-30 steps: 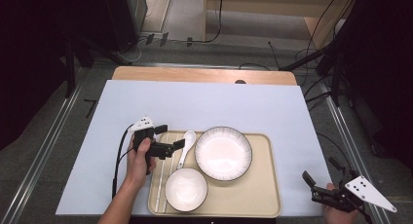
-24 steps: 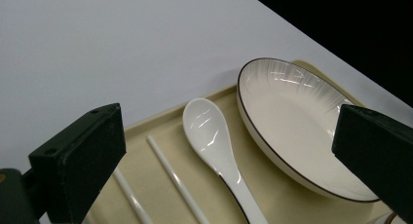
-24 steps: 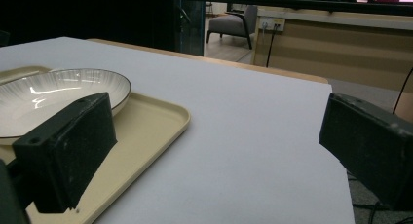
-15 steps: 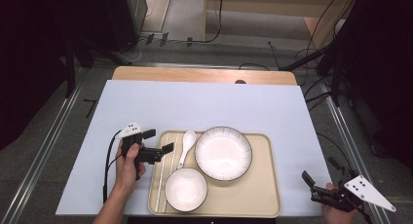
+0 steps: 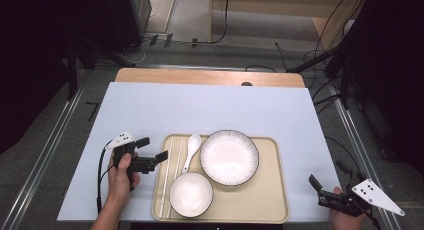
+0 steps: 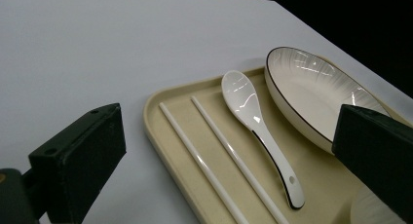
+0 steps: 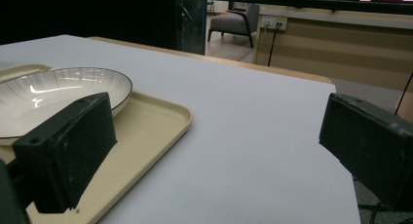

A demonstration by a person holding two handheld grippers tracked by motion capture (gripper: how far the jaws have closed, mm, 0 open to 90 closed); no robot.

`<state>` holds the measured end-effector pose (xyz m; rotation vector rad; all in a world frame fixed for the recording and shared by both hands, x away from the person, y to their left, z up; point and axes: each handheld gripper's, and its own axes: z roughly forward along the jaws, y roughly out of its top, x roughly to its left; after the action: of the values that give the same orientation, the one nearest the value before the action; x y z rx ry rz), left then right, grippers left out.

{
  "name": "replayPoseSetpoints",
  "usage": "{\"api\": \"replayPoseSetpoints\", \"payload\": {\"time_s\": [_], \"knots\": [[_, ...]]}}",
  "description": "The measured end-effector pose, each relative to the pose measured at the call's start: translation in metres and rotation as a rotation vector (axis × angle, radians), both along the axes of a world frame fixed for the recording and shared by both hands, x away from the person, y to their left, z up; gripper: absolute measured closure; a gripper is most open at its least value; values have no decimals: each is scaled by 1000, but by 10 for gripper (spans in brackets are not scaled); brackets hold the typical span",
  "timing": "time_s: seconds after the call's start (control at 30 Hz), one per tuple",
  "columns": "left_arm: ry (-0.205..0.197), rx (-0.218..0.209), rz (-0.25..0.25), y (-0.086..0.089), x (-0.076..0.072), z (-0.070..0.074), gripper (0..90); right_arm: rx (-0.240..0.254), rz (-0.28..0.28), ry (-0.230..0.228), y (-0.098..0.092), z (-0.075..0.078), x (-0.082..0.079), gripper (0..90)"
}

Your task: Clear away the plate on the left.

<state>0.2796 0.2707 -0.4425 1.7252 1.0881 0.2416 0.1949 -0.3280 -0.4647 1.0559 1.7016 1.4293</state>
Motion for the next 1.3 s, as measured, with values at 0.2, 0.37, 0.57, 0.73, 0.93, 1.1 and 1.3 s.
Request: {"api": "replayPoseSetpoints", "payload": {"time_s": [0.2, 0.37, 0.57, 0.73, 0.93, 1.1, 1.3], "knots": [[-3, 8, 17, 7, -6, -1, 0, 1, 0, 2, 0, 0, 0, 2], [-5, 0, 30, 15, -11, -2, 0, 1, -1, 3, 0, 0, 0, 2], [-8, 5, 47, 24, -17, -2, 0, 1, -2, 4, 1, 0, 0, 2], [-11, 16, 55, 30, -22, -2, 0, 1, -1, 4, 1, 0, 0, 2], [-7, 16, 74, 39, -27, -4, 0, 3, -2, 7, 1, 0, 0, 2], [-9, 16, 84, 46, -31, -4, 0, 2, -2, 6, 1, 0, 0, 2], [-10, 19, 99, 52, -36, -4, 0, 2, -3, 6, 1, 0, 0, 2]]}}
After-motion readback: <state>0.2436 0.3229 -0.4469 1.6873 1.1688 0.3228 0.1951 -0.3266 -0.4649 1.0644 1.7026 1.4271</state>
